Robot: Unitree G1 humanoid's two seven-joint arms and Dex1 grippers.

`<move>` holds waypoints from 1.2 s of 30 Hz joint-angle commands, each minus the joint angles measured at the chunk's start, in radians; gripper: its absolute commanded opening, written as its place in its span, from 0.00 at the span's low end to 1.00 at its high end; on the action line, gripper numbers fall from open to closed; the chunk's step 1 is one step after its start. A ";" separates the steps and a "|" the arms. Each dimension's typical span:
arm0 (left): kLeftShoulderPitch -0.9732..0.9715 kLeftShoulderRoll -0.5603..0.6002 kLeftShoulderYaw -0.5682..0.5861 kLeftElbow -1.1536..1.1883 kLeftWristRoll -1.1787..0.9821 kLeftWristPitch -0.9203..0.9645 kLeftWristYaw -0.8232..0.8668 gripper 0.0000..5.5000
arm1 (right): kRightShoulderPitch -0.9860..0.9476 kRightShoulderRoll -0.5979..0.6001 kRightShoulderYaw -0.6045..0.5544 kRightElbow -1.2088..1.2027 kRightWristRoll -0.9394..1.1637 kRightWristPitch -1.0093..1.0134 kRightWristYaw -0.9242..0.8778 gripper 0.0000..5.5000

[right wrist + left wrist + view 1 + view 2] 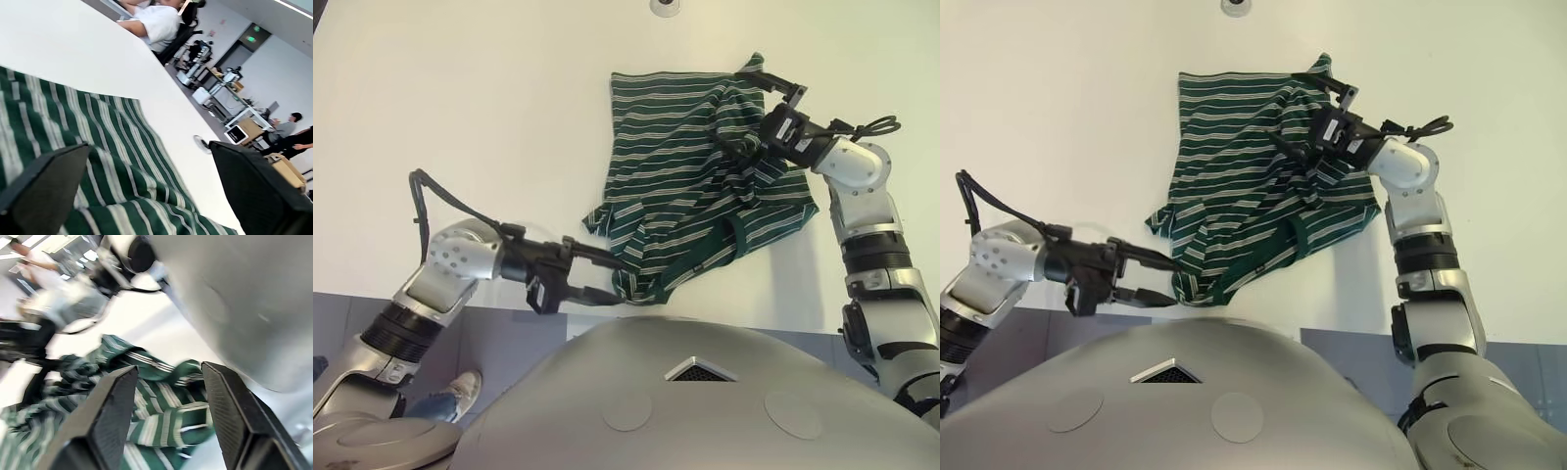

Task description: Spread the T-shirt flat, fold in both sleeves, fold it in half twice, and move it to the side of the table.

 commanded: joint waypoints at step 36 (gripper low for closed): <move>-0.832 -0.456 -0.260 1.274 1.199 0.022 1.195 0.44 | 0.175 -0.095 -0.007 -0.160 -0.070 -0.018 0.002 0.98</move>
